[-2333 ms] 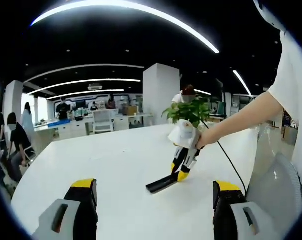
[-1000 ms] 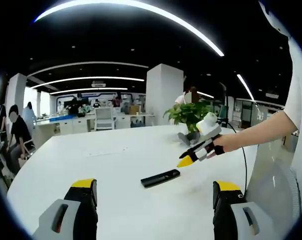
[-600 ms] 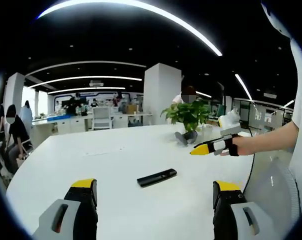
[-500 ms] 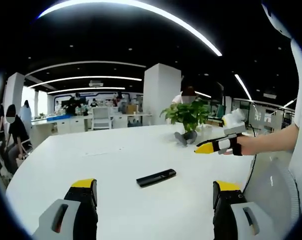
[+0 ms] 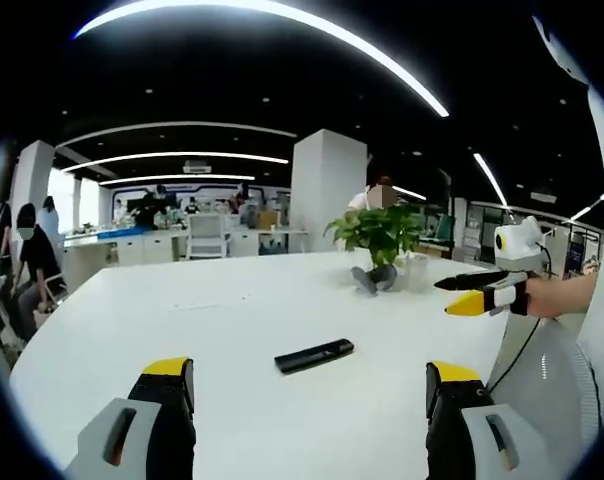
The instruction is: Press the specified remote control buttons in sequence, fully releasing each button before pressing the next.
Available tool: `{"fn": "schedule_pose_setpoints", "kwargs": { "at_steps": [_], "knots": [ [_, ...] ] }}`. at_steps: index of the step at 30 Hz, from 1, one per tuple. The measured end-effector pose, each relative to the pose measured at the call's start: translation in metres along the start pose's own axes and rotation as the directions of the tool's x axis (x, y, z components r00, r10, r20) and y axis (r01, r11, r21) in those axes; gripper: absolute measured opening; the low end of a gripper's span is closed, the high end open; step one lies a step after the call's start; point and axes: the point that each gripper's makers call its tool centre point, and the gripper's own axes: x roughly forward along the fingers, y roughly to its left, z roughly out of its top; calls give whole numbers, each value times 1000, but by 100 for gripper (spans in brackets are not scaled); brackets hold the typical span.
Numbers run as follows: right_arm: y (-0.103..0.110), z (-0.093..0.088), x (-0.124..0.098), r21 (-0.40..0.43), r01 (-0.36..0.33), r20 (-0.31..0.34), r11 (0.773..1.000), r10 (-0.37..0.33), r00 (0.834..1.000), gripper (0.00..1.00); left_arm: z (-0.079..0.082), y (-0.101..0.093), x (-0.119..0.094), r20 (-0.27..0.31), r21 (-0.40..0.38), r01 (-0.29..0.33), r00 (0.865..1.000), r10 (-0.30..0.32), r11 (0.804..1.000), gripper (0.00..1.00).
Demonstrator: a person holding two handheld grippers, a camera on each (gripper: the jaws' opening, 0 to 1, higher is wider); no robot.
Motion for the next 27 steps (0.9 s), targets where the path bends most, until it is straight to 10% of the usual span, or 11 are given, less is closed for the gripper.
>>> {"fn": "schedule_pose_setpoints", "kwargs": {
  "at_steps": [27],
  "knots": [
    [-17,-1,-48,68,122,24,990,-124,992,99,7,11,-11,36,-20,-66,997,66,998,100]
  ]
}}
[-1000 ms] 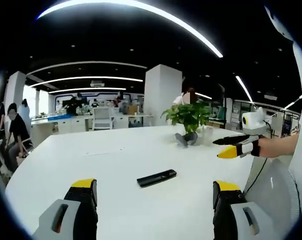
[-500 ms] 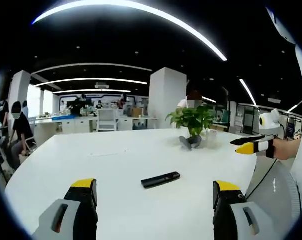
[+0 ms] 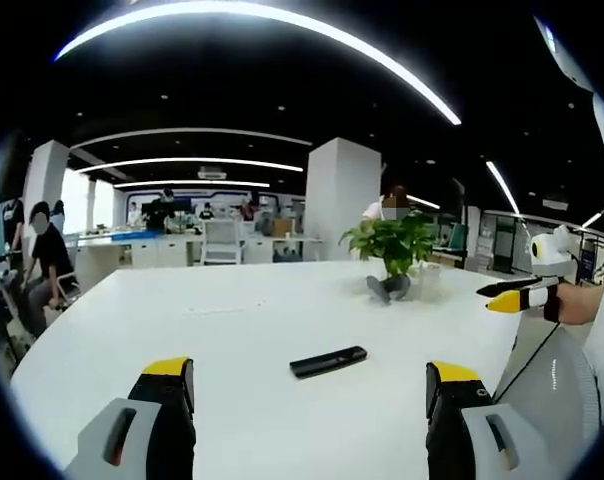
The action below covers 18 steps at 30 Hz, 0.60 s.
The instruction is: Press the specified remote control buttons in sequence, fully releasing each button before pressing the next.
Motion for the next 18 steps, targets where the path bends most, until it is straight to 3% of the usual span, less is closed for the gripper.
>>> {"fn": "schedule_pose_setpoints", "kwargs": {
  "at_steps": [18],
  "knots": [
    [0,-2,1,10,-5,-5,1000,5,1000,99,3,-1,-1,3,2,-7,1000,7,1000,100]
  ]
}}
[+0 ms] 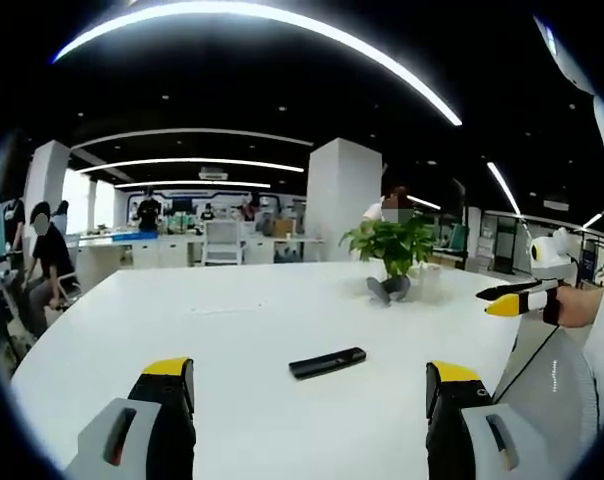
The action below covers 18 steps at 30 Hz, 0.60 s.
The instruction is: Press the specified remote control buttons in sequence, fully releasing each button before pressing the next.
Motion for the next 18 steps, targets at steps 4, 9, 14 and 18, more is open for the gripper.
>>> {"fn": "schedule_pose_setpoints", "kwargs": {
  "at_steps": [4,9,14,18],
  "knots": [
    [0,1,0,0,2,3,1000,-2,1000,99,-1,2,0,0,-1,-4,1000,4,1000,100],
    [0,1,-1,2,4,4,1000,-4,1000,99,0,2,0,1,-2,-7,1000,7,1000,100],
    [-1,2,-1,4,6,6,1000,-6,1000,99,1,2,1,2,-1,-5,1000,5,1000,100],
    [-1,1,0,4,5,3,1000,-5,1000,99,1,2,2,4,-2,-5,1000,5,1000,100]
  ]
}}
